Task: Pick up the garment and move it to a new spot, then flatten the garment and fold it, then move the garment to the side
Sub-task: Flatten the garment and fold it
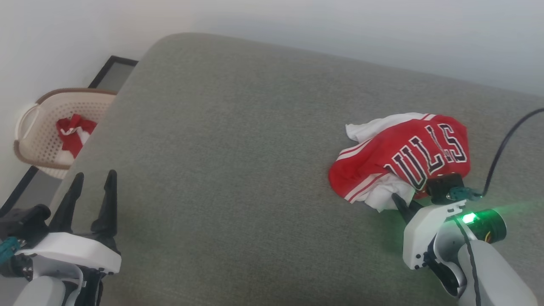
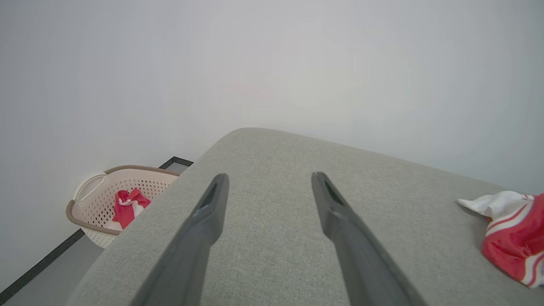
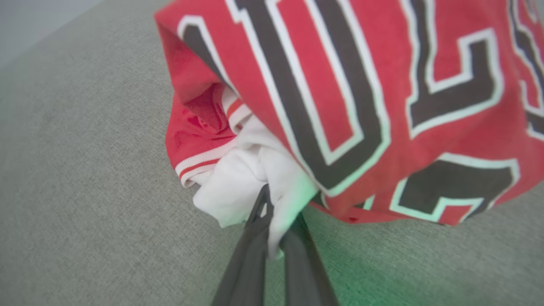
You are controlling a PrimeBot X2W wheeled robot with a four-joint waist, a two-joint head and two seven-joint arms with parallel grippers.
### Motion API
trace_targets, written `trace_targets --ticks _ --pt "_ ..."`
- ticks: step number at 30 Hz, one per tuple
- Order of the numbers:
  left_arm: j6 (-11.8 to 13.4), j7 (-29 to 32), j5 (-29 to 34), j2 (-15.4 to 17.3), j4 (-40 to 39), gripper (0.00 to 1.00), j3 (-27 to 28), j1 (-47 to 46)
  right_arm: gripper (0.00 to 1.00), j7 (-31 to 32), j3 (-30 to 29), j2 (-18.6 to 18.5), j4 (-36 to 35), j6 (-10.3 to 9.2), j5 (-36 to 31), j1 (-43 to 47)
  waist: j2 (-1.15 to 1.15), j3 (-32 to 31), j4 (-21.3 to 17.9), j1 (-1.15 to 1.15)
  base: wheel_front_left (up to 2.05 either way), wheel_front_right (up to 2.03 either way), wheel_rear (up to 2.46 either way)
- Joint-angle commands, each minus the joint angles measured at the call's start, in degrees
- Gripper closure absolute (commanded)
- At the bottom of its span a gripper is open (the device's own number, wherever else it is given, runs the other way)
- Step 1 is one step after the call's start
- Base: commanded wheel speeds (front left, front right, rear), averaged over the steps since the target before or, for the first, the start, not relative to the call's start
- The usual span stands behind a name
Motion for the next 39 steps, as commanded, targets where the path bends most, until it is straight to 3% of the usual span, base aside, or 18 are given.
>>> trace_targets --ticks 1,9,18,25,32,33,34,35,39 --pt "-0.1 -0.3 0.8 -0.3 -0.1 0.0 0.6 0.4 1.0 1.6 0.1 -0.1 -0.4 -0.02 0.4 -0.5 0.0 -0.3 -0.7 0.0 0.0 0.0 0.0" --pt "-0.1 -0.3 1.0 -0.3 -0.6 0.0 1.8 1.5 1.0 10.7 -1.4 -3.8 -8.3 -0.03 2.5 2.7 0.0 -1.5 -3.6 0.0 0.0 0.0 0.0" --pt "0.0 -0.3 1.3 0.1 -1.3 0.0 3.0 2.7 1.0 19.2 -12.5 -10.1 -17.3 -0.03 1.7 9.5 0.0 -2.7 -7.6 0.0 0.0 0.0 0.0" --pt "0.1 -0.3 1.4 0.1 -1.5 0.0 2.7 3.0 1.0 22.8 -21.4 -11.9 -16.4 -0.03 0.5 13.4 0.0 -3.1 -9.0 0.0 0.0 0.0 0.0" --pt "-0.2 0.2 1.6 0.1 -1.0 0.0 1.8 2.1 1.0 22.7 -24.6 -9.4 -9.7 -0.03 -0.5 12.6 0.0 -3.6 -9.5 0.0 0.0 0.0 0.0" --pt "-0.3 0.4 1.6 0.3 -0.8 0.0 1.6 1.9 0.84 22.2 -24.4 -9.3 -8.7 -0.02 -0.8 11.9 0.0 -3.8 -9.6 0.0 0.0 0.0 0.0" --pt "-0.3 0.8 1.8 0.4 -1.0 0.0 1.3 1.7 0.52 21.7 -24.3 -9.1 -7.7 -0.03 -1.0 11.2 0.0 -3.9 -9.6 0.0 0.0 0.0 0.0" --pt "-0.4 1.4 1.9 0.5 -1.1 0.0 1.0 1.4 0.0 21.4 -23.9 -9.1 -6.7 -0.03 -1.5 10.7 0.0 -4.1 -9.7 0.0 0.0 0.0 0.0" --pt "-1.2 5.1 0.9 1.3 -1.7 0.0 -0.3 0.0 0.0 21.7 -22.2 -9.4 -5.0 -0.03 -1.9 8.6 0.0 -4.9 -10.5 0.0 0.0 0.0 0.0"
